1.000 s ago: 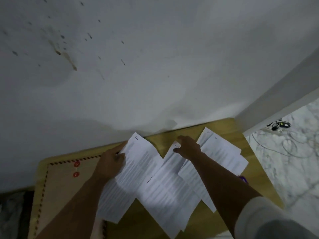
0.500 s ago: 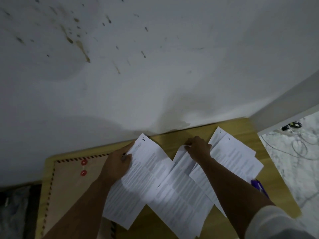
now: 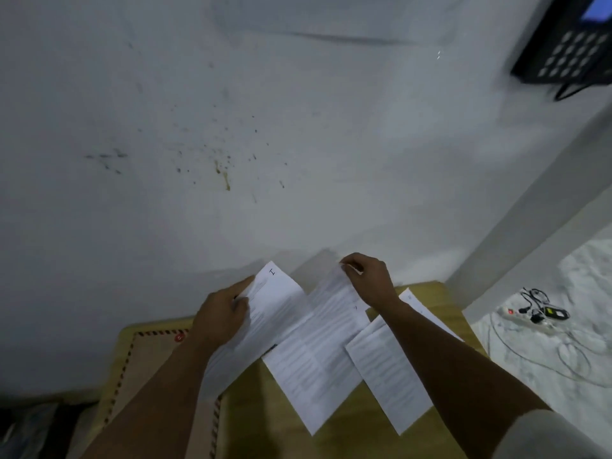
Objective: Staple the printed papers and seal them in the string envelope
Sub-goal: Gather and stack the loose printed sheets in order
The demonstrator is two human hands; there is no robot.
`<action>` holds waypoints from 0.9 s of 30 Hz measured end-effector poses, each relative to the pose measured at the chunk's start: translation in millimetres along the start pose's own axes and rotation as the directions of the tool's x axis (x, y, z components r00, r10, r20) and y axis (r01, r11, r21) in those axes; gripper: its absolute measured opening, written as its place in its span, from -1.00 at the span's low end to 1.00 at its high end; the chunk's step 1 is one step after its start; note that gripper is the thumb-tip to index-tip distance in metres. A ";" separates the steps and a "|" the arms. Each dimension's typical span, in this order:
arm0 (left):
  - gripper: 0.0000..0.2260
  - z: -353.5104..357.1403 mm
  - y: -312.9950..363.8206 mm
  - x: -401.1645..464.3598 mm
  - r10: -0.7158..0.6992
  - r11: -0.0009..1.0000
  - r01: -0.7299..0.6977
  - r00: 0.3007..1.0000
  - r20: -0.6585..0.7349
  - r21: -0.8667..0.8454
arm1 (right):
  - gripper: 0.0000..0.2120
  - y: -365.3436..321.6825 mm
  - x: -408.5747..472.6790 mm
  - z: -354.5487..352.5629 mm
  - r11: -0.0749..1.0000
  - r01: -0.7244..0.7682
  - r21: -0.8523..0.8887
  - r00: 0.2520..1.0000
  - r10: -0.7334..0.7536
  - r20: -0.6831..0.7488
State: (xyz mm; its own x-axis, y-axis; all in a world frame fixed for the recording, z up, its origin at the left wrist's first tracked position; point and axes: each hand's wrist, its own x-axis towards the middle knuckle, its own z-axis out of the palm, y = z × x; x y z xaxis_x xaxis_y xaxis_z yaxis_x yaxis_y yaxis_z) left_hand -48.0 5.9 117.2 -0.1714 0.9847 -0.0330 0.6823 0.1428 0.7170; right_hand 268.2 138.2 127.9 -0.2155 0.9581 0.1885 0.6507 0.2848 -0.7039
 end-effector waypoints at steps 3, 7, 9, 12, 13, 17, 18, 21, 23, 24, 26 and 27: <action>-0.61 -16.5 27.6 -15.2 0.073 0.997 -0.070 0.995 -0.066 0.041 | -0.89 -34.4 -4.6 -33.6 0.987 0.144 0.073 0.985 -0.136 -0.101; -0.59 -38.4 70.9 -31.5 0.138 0.989 -0.130 0.981 -0.137 0.066 | -0.82 -81.8 -10.2 -87.3 0.962 0.254 0.106 0.948 -0.225 -0.225; -0.59 -48.2 98.7 -41.2 0.181 0.983 -0.172 0.966 -0.183 0.064 | -0.80 -102.1 -11.9 -115.3 0.950 0.292 0.112 0.926 -0.252 -0.282; -0.58 -57.2 140.0 -57.9 0.259 0.966 -0.252 0.932 -0.253 0.062 | -0.80 -124.3 -15.1 -153.7 0.930 0.361 0.065 0.884 -0.320 -0.340; -0.57 -59.3 152.6 -64.3 0.277 0.961 -0.273 0.922 -0.272 0.052 | -0.80 -129.6 -16.1 -165.1 0.928 0.368 0.063 0.880 -0.325 -0.345; -0.51 -59.9 189.6 -89.1 0.350 0.933 -0.358 0.892 -0.287 0.026 | -0.80 -140.7 -25.3 -204.6 0.945 0.323 0.055 0.895 -0.285 -0.344; -0.50 -58.5 196.7 -94.2 0.361 0.929 -0.370 0.889 -0.281 0.023 | -0.81 -141.5 -28.5 -213.0 0.948 0.314 0.049 0.893 -0.278 -0.354; -0.52 -50.0 216.8 -105.8 0.393 0.914 -0.407 0.878 -0.272 0.008 | -0.82 -142.6 -40.8 -235.4 0.953 0.299 0.053 0.886 -0.257 -0.386; -0.53 -43.1 229.6 -111.3 0.417 0.903 -0.430 0.870 -0.263 0.007 | -0.84 -143.1 -48.1 -245.8 0.950 0.300 0.090 0.894 -0.247 -0.374; -0.53 -39.5 235.4 -113.3 0.430 0.896 -0.445 0.863 -0.264 0.005 | -0.85 -143.5 -51.2 -249.5 0.945 0.301 0.129 0.906 -0.242 -0.347; -0.51 -32.7 246.2 -116.4 0.452 0.880 -0.474 0.850 -0.271 -0.017 | -0.88 -146.9 -57.7 -254.4 0.924 0.297 0.240 0.937 -0.234 -0.259; -0.50 -30.0 251.6 -117.8 0.463 0.873 -0.486 0.843 -0.276 -0.021 | -0.89 -148.4 -60.8 -256.1 0.908 0.292 0.301 0.948 -0.232 -0.220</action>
State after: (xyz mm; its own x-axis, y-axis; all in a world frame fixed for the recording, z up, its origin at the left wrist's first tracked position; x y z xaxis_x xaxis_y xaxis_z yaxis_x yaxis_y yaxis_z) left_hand 122.5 -77.1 322.4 -0.0245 0.8681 0.4958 0.6645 -0.3564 0.6568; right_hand 371.3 45.1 396.3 -0.1945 0.8483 0.4925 0.3082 0.5295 -0.7903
